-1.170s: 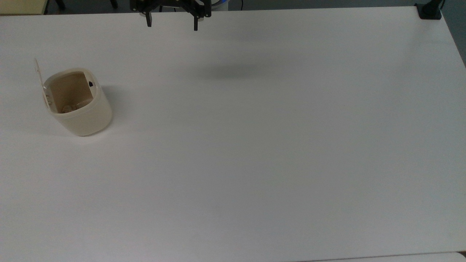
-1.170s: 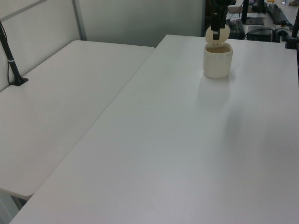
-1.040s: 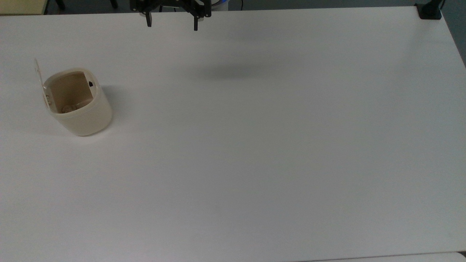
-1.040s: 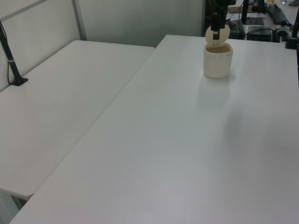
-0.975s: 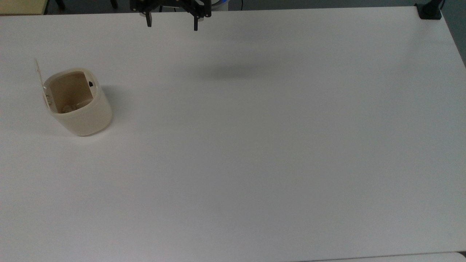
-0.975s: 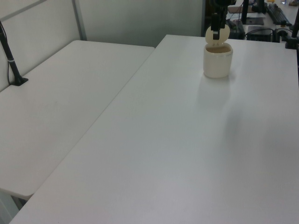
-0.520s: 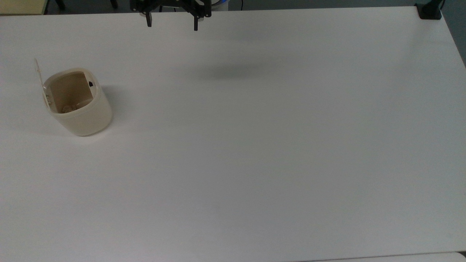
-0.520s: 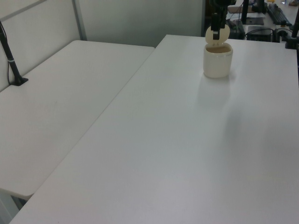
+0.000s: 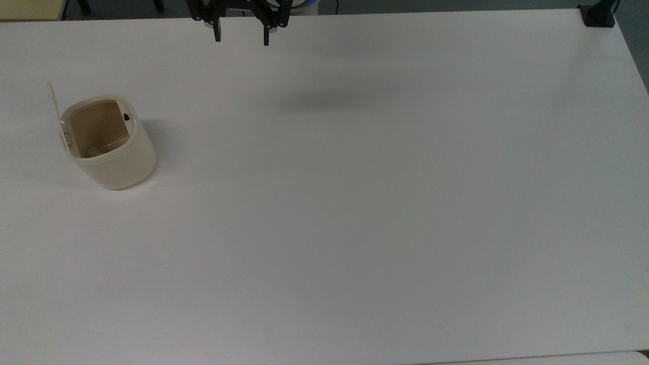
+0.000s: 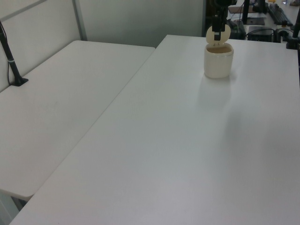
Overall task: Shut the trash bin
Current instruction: 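Move the gripper toward the open lid of the cream trash bin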
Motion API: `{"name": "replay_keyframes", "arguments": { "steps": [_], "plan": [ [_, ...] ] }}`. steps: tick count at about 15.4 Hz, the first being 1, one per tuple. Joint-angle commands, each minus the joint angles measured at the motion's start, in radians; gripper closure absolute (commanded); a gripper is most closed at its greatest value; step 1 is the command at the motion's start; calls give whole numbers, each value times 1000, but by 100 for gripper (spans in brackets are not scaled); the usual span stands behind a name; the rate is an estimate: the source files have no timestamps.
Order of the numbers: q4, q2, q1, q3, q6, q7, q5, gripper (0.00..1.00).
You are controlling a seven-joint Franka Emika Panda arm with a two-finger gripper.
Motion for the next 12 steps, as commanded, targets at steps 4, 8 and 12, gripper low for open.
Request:
{"name": "replay_keyframes", "arguments": {
  "steps": [4,8,12],
  "plan": [
    [-23,-22,2,-11,3,-10,9,100],
    [-8,-13,-90,-20,49,-10,8,100],
    [-3,4,-240,-20,178,-21,11,100]
  ]
}}
